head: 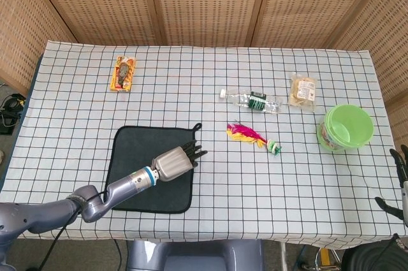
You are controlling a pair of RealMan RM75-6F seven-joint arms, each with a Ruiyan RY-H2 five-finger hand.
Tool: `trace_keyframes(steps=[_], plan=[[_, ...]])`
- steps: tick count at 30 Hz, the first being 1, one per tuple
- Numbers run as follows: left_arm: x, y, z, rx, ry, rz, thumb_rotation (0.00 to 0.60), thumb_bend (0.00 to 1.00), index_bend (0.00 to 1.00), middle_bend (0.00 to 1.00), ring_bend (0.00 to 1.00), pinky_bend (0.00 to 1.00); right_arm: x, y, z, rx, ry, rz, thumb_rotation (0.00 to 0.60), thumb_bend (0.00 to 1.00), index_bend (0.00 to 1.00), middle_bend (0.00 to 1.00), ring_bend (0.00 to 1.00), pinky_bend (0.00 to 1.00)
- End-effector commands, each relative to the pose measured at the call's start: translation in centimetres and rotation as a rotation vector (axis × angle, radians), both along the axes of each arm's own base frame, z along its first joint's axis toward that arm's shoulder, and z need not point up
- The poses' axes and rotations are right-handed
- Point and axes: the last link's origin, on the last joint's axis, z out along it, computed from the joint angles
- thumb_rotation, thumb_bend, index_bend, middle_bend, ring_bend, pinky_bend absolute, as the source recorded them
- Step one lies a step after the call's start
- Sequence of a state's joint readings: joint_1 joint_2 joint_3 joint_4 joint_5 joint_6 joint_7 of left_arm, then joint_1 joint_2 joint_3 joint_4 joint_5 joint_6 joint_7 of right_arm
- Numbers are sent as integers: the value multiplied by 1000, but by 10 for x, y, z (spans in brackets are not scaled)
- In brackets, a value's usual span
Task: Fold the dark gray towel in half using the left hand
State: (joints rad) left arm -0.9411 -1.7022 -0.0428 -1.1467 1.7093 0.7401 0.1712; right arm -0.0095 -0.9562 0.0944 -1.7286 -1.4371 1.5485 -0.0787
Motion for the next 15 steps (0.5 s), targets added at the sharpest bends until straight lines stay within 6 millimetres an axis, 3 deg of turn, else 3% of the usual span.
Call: trace_keyframes(steps=[1,15], plan=[[0,1,-3,7,10,-5,600,394,384,0,0,0,-1,0,1,-2,-1,-1,600,0,16,0,0,0],[2,3,-12,10,11,10,600,395,381,0,0,0,-1,1,4,-8,-8,0,600,0,16,0,0,0]])
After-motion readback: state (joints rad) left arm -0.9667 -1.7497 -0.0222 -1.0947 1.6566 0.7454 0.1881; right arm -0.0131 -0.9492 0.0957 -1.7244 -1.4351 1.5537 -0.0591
